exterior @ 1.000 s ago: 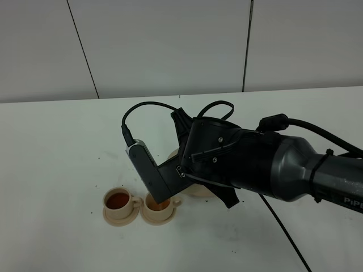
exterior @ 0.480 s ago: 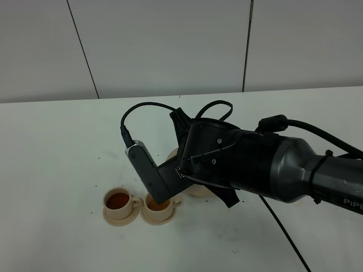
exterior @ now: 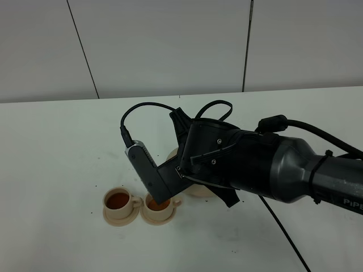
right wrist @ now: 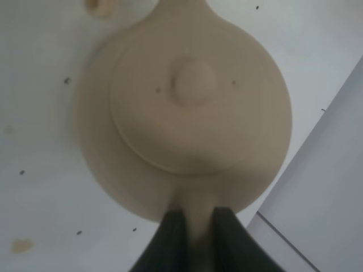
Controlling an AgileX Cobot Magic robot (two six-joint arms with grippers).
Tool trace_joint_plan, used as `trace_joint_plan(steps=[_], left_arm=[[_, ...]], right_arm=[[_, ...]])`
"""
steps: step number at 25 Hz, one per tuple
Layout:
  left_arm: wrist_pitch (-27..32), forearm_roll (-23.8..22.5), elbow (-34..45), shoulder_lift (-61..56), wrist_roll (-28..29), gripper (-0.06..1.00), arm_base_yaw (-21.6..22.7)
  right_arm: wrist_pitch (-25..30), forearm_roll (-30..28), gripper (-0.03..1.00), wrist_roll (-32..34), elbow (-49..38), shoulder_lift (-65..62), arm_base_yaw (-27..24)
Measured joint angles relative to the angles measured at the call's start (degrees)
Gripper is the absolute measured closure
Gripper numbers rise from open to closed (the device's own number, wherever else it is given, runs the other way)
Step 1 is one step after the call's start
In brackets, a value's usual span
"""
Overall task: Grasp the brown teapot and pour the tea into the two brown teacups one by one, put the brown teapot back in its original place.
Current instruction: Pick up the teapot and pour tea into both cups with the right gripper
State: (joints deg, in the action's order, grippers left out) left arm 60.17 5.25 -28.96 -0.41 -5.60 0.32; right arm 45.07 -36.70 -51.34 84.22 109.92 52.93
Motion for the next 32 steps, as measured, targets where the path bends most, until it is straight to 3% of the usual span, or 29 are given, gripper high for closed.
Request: trace_joint_plan(steps=[32], left_arm=[[0.0, 0.0, 0.0, 0.0, 0.0, 0.71, 0.0]], right_arm=[[0.2, -4.4, 0.87, 1.9, 0.0, 0.0, 0.9]])
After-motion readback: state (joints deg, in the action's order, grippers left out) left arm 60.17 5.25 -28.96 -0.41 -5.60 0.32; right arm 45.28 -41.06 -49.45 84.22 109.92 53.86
